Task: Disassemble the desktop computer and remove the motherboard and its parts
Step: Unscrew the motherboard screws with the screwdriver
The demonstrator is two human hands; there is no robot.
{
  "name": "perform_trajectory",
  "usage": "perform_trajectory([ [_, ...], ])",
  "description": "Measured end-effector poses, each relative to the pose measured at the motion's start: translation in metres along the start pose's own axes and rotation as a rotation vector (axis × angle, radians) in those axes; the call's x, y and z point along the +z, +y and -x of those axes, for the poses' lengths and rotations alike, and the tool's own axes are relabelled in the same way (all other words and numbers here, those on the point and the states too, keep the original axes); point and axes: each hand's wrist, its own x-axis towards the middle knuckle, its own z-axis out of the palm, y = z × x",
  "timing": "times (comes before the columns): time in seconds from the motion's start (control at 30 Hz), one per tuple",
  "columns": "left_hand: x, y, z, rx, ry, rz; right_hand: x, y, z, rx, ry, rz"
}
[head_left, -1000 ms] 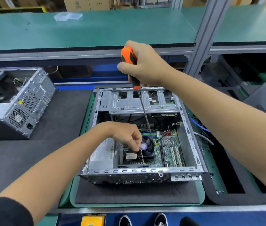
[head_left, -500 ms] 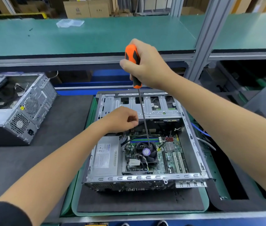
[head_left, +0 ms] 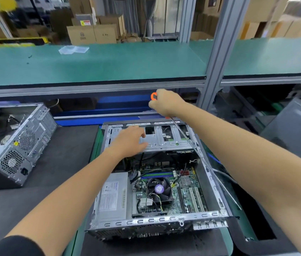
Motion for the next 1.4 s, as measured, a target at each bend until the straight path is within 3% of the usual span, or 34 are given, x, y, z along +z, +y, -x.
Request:
perform_trajectory([
  [0.23,0.009,0.004,-0.008,0.019,-0.061,-0.004,0.046,0.043,-0.004,0.222,-0.167,-0.18],
  [0.47,0.018,0.014,-0.02,0.063,-0.181,-0.088,0.068,0.066,0.001,0.293,-0.178,-0.073],
  [1.1,0.032,0.006,-0.04,0.16,-0.138,-0.265,0.074,0.071,0.018,-0.106,-0.453,0.242],
  [1.4,0.031,0.006,-0.044,0.083,-0.189,-0.103,0.088,0.067,0.026,-0.264,-0.333,0.523],
])
